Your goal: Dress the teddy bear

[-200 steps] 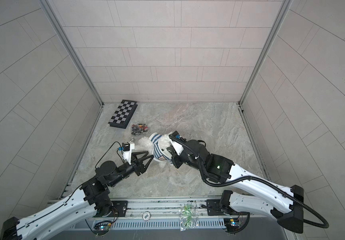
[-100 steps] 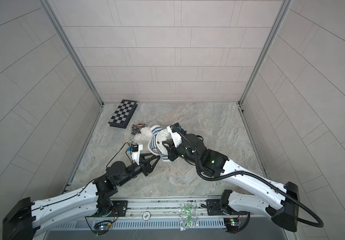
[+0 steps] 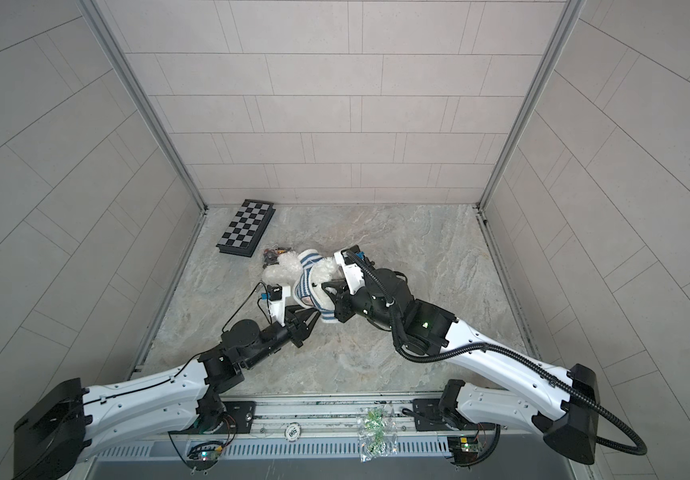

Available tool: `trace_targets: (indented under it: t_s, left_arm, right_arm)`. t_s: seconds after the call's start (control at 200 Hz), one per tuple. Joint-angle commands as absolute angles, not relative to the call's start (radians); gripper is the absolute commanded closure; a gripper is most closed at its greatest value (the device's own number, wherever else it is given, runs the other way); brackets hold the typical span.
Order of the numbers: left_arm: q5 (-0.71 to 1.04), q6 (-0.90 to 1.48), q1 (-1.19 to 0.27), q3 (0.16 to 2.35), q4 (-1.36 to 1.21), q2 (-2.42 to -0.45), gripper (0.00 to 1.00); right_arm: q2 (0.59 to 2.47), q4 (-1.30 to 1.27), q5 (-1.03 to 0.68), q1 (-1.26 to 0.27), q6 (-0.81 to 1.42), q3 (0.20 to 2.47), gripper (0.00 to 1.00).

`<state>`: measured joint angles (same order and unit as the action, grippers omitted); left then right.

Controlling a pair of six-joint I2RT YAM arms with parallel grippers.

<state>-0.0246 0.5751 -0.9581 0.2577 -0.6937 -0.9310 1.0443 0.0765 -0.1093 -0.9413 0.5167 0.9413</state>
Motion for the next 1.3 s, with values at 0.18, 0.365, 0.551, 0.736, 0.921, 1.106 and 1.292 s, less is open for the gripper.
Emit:
trace_targets:
  t_s: [0.18,0.365,0.551,0.736,0.921,1.106,1.292]
  left_arm:
    - [-0.072,0.566,-0.962,0.298,-0.761,-0.959,0.73]
    - [-0.068,0.554,-0.962,0.302,-0.757,-0.959,0.77]
    - [-0.031,0.525,-0.965,0.310,-0.766,-0.959,0.62]
    - [-0.038,0.504,-0.973,0.319,-0.754,-0.959,0.58]
    - [-0.055,0.501,-0.973,0.327,-0.756,-0.962,0.66]
    - [-0.055,0.502,-0.974,0.332,-0.760,-0.973,0.81]
    - [-0.087,0.518,-0.974,0.315,-0.752,-0.966,0.98]
  right_arm:
    - [0.999,0.002,-0.129,-0.939,0.550,0.937,1.00]
    - [0.995,0.000,-0.129,-0.937,0.551,0.928,1.00]
    - [0.993,0.000,-0.129,-0.934,0.550,0.928,1.00]
    - [0.991,0.000,-0.128,-0.930,0.550,0.925,1.00]
    - [0.993,-0.006,-0.134,-0.928,0.555,0.922,1.00]
    - [0.990,-0.007,-0.133,-0.927,0.557,0.920,1.00]
    - [0.978,-0.009,-0.129,-0.924,0.558,0.913,1.00]
